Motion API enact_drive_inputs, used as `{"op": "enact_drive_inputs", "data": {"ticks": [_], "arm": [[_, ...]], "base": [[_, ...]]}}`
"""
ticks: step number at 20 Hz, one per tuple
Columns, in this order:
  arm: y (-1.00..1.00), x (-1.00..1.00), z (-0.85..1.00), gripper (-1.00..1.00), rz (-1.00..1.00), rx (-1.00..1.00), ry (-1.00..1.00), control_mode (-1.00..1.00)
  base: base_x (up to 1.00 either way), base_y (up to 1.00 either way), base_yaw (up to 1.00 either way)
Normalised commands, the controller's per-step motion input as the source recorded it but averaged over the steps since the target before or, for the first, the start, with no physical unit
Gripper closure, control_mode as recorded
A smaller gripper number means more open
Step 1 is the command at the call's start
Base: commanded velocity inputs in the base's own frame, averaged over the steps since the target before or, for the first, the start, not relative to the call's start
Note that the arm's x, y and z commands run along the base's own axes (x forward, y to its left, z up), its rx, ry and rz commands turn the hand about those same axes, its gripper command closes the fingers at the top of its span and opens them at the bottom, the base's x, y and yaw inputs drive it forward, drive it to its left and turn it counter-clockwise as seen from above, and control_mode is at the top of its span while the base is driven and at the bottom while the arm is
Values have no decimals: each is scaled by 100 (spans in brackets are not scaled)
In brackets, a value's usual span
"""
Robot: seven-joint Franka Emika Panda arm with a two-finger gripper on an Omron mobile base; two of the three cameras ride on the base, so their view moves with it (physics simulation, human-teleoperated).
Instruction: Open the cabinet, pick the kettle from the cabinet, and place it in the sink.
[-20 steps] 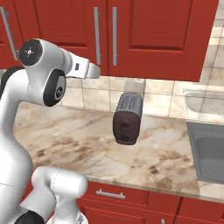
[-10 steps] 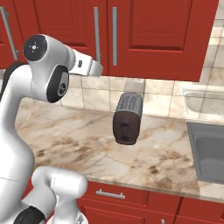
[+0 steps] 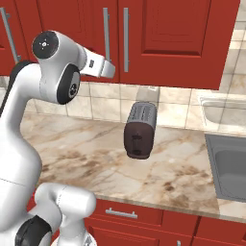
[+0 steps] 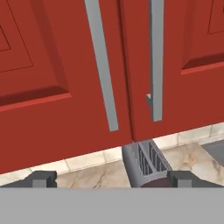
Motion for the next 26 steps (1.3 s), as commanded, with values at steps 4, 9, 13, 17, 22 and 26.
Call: {"op": "enact_drive_inputs", "data": {"ticks": [4,9,13,17,22,26], "arm": [[0,26,17,-100,0,0,0,-100],[0,28,17,-100,3,0,0,-100],[-1,29,13,-100,10,2,-1,-100],[-3,27,10,-100,11,0,-3,-100],[-5,37,1,-100,9,0,0,-100],[-5,41,0,-100,5,0,0,-100]], "base": [[0,0,0],[0,0,0],[0,0,0],[0,0,0],[0,0,0],[0,0,0]]}}
